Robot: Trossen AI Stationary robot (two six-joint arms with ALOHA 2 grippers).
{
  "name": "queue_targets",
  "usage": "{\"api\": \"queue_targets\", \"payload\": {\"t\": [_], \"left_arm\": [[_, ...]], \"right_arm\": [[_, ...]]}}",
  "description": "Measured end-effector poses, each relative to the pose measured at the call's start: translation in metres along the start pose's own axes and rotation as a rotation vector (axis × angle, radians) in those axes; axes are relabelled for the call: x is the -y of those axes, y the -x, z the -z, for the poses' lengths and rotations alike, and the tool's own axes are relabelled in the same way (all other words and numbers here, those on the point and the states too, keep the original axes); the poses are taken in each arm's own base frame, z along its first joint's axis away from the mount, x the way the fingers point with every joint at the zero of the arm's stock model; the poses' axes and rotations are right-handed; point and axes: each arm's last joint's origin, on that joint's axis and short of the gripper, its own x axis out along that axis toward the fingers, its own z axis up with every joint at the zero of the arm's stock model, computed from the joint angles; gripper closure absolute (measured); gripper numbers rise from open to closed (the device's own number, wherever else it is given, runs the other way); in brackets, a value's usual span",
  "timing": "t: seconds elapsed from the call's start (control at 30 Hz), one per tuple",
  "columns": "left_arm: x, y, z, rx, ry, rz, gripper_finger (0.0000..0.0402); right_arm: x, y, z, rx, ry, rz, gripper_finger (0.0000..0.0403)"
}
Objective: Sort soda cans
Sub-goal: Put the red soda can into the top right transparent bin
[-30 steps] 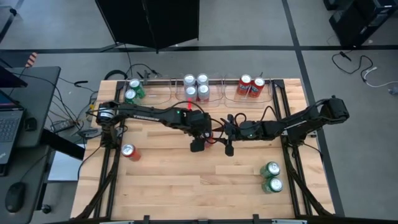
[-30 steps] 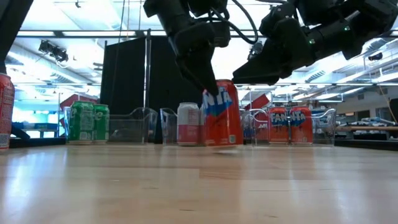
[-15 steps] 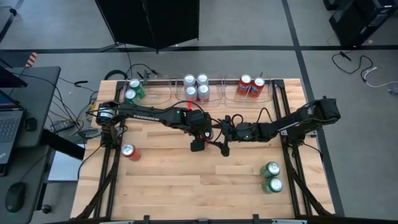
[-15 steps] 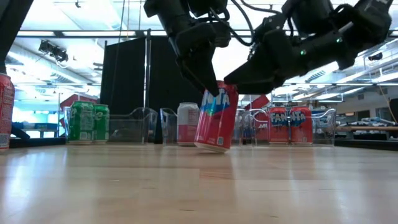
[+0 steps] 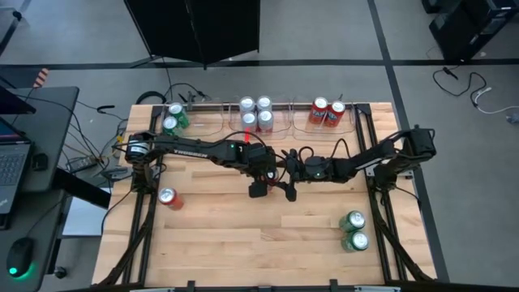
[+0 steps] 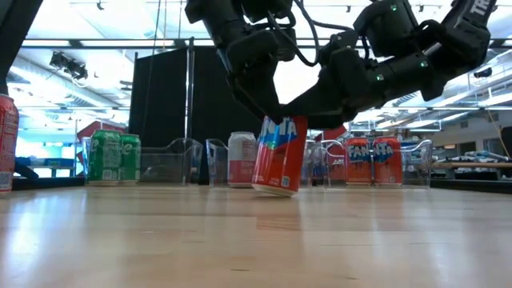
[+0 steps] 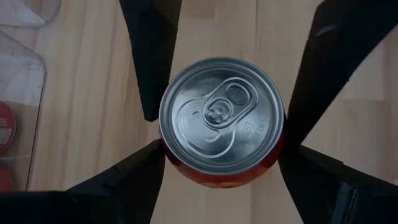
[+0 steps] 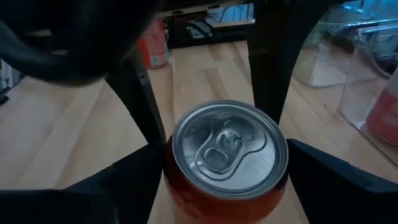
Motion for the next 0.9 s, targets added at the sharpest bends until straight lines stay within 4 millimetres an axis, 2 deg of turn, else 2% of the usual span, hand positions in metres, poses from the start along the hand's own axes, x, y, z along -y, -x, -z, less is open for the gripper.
{"api": "queue_targets", "payload": {"t": [0.33, 0.57, 0.9], "left_arm": [[0.000, 0.000, 0.001, -0.010, 0.001, -0.001, 0.0097], [-0.001, 0.002, 0.002, -0.018, -0.002, -0.022, 0.0097], [-0.001, 0.003, 0.006, -0.058, -0.011, -0.039, 0.0097]], "right_arm": [[0.005, -0.001, -0.001, 0.004, -0.019, -0.016, 0.0147], [0.006, 0.001, -0.004, 0.016, -0.023, 0.012, 0.0148], [-0.001, 0.016, -0.018, 0.040, -0.006, 0.096, 0.0148]]}}
